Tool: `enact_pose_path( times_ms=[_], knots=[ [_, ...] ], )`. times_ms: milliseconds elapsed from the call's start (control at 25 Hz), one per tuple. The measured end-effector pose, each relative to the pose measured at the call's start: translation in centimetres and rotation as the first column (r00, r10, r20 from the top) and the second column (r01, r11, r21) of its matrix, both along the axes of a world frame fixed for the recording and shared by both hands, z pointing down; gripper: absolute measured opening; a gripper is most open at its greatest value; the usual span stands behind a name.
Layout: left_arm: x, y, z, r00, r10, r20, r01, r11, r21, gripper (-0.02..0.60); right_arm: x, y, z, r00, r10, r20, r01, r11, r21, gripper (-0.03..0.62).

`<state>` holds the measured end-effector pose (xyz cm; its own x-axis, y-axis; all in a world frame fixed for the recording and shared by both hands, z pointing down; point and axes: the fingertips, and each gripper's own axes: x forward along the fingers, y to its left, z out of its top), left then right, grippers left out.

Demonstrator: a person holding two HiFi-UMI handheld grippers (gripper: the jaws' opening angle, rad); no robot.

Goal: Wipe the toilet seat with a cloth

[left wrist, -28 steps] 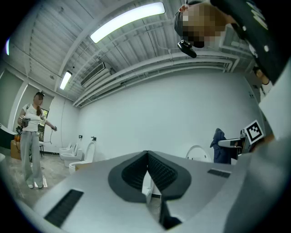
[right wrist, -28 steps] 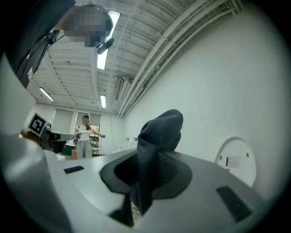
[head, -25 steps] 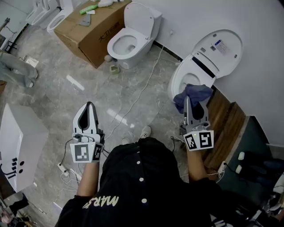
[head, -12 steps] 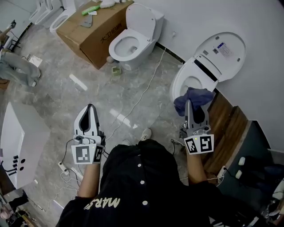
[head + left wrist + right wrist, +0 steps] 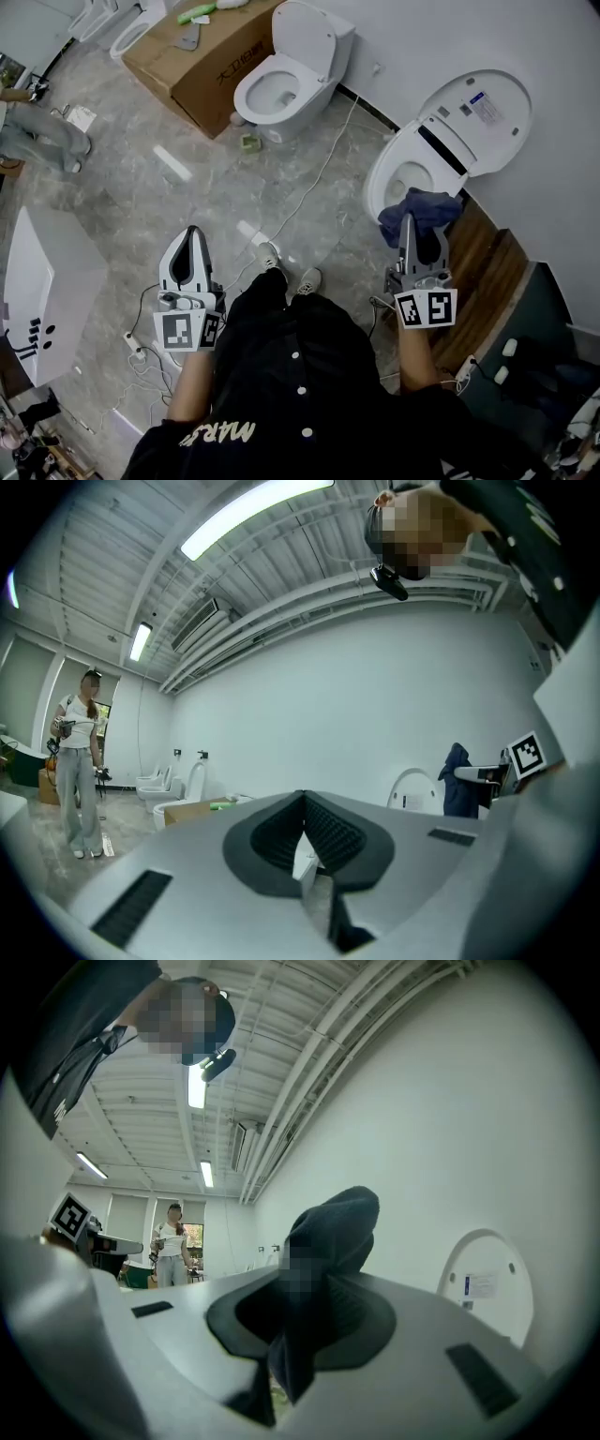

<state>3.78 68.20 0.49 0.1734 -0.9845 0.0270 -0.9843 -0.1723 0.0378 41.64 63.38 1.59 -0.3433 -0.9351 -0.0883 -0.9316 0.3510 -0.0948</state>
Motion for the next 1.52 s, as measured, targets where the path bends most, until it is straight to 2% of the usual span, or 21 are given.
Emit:
enact_pose_path(
  times_ms=[240, 560, 880, 1160, 1520],
  knots=[
    [-0.7, -2.3, 0.9, 1.0, 0.0, -0.01, 0.0, 1.0, -0.007, 0.011, -0.8, -1.7, 0.8, 1.0, -0.005, -0.008, 0.005, 1.0, -0.015, 0.067],
    [-1.7, -8.7, 1.0, 0.999, 0.03, -0.027, -0.03, 1.0, 0.004, 0.011, -1.9, -7.0, 0.0, 0.999, 0.018, -0.028, -0.018, 1.0, -0.006, 0.069],
    [-4.5, -14.7, 0.3, 0.997, 0.057, -0.052, -0.056, 0.998, 0.023, 0.011, -4.6, -13.1, -0.4, 0.999, 0.032, -0.038, -0.032, 0.999, -0.013, 0.069],
    [-7.4, -19.2, 0.3, 0.998, 0.047, -0.05, -0.045, 0.998, 0.034, 0.011, -6.7, -17.4, -0.9, 0.998, 0.052, -0.042, -0.052, 0.999, 0.003, 0.069],
    [-10.3, -22.6, -0.1, 0.995, 0.08, -0.052, -0.078, 0.996, 0.052, 0.011, -9.6, -19.8, -1.5, 0.995, 0.074, -0.061, -0.074, 0.997, 0.016, 0.069]
  ],
)
